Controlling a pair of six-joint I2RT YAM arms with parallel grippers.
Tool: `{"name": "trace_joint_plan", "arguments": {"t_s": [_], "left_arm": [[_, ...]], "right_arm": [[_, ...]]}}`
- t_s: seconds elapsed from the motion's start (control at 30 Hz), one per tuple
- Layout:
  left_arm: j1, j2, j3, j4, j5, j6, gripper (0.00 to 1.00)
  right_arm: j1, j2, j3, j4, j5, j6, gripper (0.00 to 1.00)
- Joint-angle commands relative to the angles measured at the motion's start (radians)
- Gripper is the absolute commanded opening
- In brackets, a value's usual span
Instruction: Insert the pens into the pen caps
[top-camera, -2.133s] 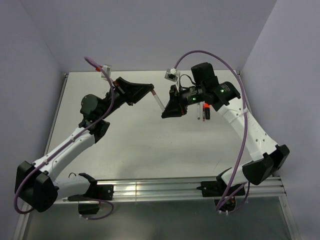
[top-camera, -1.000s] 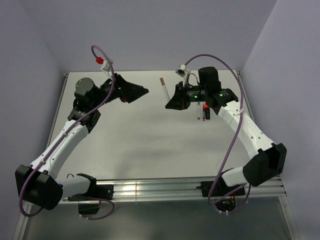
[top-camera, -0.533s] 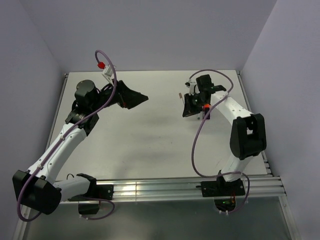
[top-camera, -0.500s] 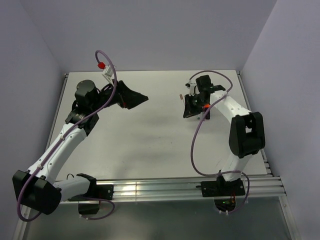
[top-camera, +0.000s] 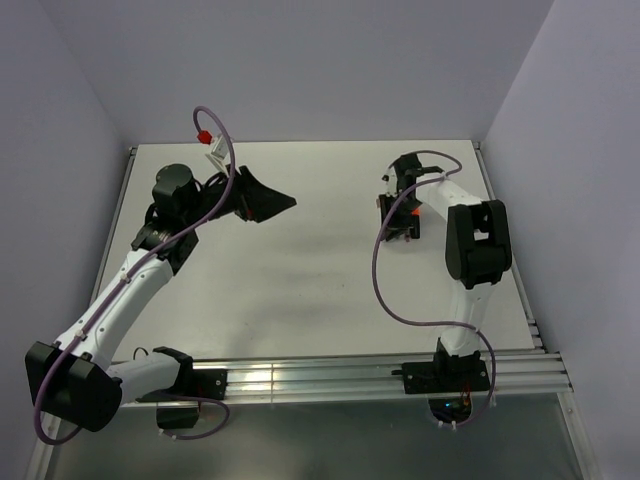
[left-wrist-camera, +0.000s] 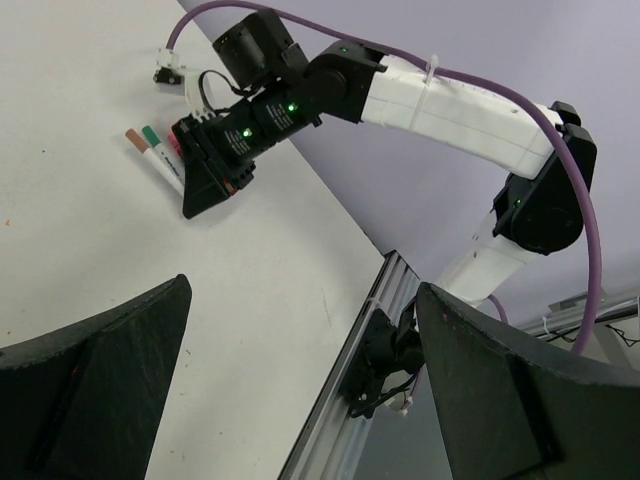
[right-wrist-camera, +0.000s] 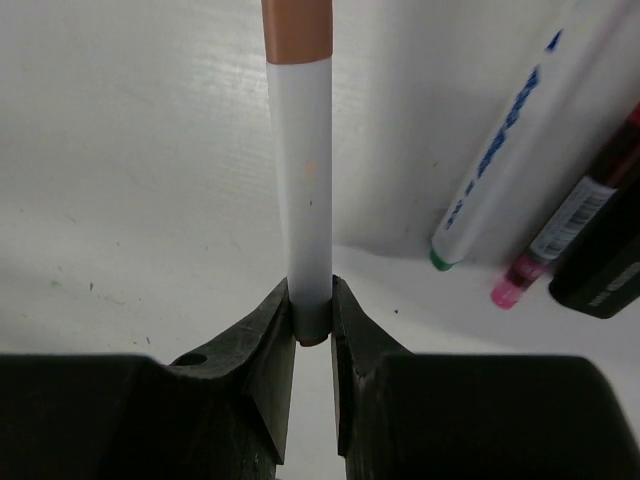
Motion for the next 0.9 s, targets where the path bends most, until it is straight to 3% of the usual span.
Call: {"name": "trace_joint_plan", "arguments": {"t_s": [0.0, 0.27, 0.47, 0.87], "left_arm": [[0.001, -0.019, -0.004, 0.035, 0.006, 0.009, 1.0], [0.001, -0.009, 0.029, 0.02, 0.009, 0.023, 0.99], [0.001, -0.003, 0.035, 0.02, 0.009, 0.023, 1.0], [0.004, 0.007, 0.032, 0.034, 0.001, 0.019, 1.0]], "right_arm": [[-0.025, 0.027, 0.084, -0.024, 0.034, 0.025, 0.0], [-0.047, 0.114, 0.183, -0.073, 0.056, 0.053, 0.01], [-0.05, 0.107, 0.168, -0.082, 0.05, 0.071, 0.12], [-0.053, 0.096, 0.137, -0.084, 0.051, 0.094, 0.22]]}}
